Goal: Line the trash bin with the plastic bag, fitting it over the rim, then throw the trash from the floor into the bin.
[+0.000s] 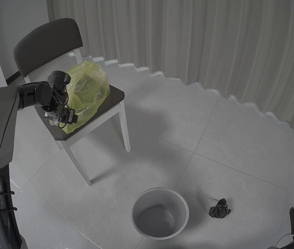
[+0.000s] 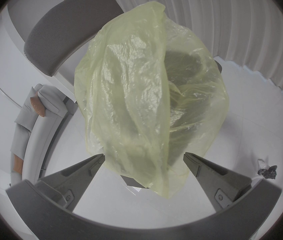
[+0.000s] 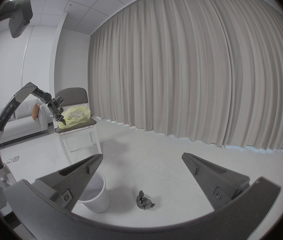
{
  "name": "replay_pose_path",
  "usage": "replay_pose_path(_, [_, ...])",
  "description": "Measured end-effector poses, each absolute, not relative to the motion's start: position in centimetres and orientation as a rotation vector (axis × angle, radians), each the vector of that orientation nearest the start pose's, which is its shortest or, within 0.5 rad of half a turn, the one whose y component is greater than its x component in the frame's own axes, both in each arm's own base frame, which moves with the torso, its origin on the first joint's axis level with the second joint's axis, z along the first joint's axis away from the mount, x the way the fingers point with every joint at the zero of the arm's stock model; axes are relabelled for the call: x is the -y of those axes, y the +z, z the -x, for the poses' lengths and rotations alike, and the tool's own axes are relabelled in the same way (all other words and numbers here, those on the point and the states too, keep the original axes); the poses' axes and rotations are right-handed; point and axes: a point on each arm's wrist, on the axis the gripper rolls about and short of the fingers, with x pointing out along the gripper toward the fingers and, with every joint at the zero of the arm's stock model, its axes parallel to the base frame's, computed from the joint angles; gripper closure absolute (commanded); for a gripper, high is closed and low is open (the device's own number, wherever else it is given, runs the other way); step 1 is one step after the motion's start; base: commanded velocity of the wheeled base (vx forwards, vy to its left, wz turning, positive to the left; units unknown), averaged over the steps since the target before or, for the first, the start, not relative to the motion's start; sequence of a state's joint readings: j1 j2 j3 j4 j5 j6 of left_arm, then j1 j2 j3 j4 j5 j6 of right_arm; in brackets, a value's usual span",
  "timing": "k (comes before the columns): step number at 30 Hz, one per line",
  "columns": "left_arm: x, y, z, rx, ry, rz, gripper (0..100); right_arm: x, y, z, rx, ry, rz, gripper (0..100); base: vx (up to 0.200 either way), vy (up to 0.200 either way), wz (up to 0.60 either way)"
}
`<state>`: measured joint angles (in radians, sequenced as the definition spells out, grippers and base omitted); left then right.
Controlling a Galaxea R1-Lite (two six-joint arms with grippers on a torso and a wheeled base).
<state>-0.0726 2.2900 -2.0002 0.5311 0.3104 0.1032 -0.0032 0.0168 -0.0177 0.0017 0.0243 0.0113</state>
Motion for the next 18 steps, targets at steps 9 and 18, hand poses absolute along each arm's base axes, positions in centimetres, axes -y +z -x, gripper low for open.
replay_pose_path(9, [1.8, 17.4, -46.0, -0.789, 0.212, -0.259, 0, -0.1, 8.1, 2.3, -0.001, 0.021, -0.012, 0, 0.000, 0.000, 0.00])
replay_pose_path(18, [1.5, 17.1, -46.2, -0.783, 0.221, -0.255, 100, -0.1, 8.1, 2.3, -0.001, 0.020, -0.013, 0, 0.000, 0.000, 0.00])
